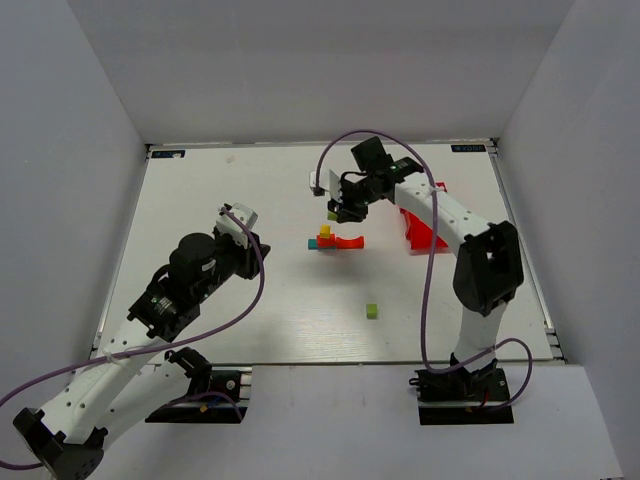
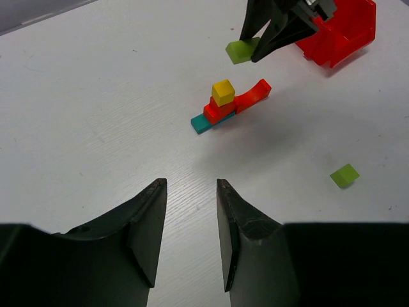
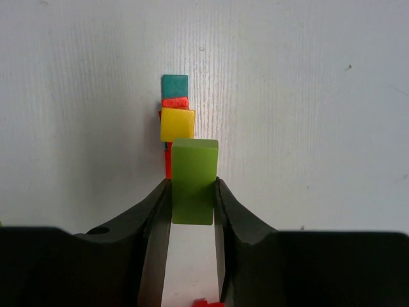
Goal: Build the wood block tower
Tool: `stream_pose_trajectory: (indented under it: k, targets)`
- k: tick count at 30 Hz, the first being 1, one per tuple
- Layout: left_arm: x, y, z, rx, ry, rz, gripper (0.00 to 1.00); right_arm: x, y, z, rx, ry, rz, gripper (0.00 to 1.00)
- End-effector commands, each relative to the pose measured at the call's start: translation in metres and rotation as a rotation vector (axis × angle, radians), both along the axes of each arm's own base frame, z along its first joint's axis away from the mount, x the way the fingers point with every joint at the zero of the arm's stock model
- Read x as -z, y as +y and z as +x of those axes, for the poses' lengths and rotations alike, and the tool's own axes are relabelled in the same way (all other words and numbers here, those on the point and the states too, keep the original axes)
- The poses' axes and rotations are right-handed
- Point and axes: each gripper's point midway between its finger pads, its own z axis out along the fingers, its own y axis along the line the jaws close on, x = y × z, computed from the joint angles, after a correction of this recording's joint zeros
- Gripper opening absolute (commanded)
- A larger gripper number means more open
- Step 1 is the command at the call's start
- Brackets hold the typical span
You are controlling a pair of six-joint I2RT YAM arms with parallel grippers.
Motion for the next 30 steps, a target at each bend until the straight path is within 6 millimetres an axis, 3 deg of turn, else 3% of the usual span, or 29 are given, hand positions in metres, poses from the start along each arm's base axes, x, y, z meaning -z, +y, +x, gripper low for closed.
stream_pose_trajectory:
  k: [1,16,30]
  targets:
    - [-0.003,0.001,-0.002,0.001,-0.007,-0.009,0.47,-0.004,0.009,-0.009,-0.099,0.018,-0.005,0.0]
    - [-0.003,0.001,-0.002,0.001,-0.007,-0.009,0.47,0.013,0.033,-0.016,-0.204,0.063,-0.061,0.0]
    - [-0.003,0.001,-0.002,0.001,-0.007,-0.009,0.47,0.02,0.038,-0.01,-0.179,0.059,-0.09,0.0]
